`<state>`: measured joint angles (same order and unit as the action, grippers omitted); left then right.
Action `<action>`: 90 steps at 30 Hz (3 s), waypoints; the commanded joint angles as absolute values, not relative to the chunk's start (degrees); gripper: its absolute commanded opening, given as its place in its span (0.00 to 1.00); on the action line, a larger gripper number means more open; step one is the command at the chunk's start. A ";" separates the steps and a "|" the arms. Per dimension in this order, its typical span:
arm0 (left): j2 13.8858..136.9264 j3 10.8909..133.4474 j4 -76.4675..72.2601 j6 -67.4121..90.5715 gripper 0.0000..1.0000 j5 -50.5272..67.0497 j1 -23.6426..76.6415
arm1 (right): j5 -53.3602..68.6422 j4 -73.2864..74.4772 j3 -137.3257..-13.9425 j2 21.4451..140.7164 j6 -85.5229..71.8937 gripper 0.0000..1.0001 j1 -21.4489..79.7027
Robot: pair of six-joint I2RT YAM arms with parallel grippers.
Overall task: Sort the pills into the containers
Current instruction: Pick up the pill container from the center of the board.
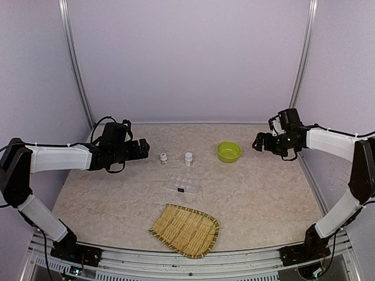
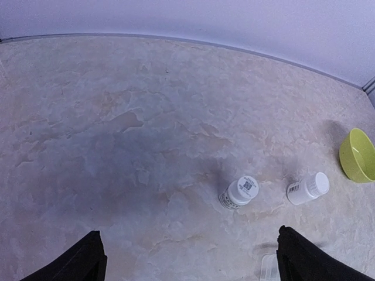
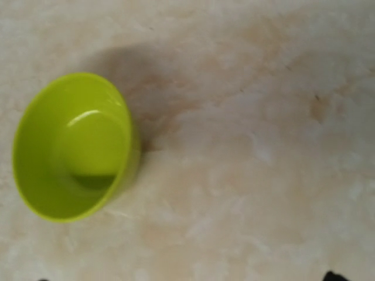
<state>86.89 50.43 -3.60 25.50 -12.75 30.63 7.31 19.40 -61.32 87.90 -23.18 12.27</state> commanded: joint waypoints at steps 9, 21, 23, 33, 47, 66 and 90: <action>95.15 55.69 -5.62 24.47 0.99 -12.08 34.48 | 8.69 19.23 -60.63 85.88 -21.88 1.00 12.02; 100.35 61.86 0.37 21.38 0.99 -11.79 37.18 | 8.66 20.51 -55.82 81.15 -20.48 0.95 19.24; 100.98 62.67 1.17 21.27 0.99 -11.87 37.18 | 9.07 20.54 -54.81 80.08 -20.45 0.95 19.82; 101.56 62.75 3.89 20.02 0.96 -10.26 38.05 | 10.42 21.80 -51.47 77.40 -18.11 0.99 24.62; 93.65 49.56 -1.80 22.83 0.98 -0.90 40.69 | 7.22 17.14 -58.26 88.79 -8.43 1.00 40.10; 85.19 41.56 -2.90 26.76 0.99 -1.71 40.96 | 0.93 19.84 -79.32 112.58 5.37 1.00 50.44; 83.07 39.20 -2.55 27.73 0.99 -2.56 40.96 | 2.20 16.47 -79.64 117.90 11.21 0.95 51.96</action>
<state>83.83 39.77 -2.07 27.77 -2.42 40.60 1.10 18.61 -78.76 116.60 9.61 51.57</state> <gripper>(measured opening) 0.988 0.953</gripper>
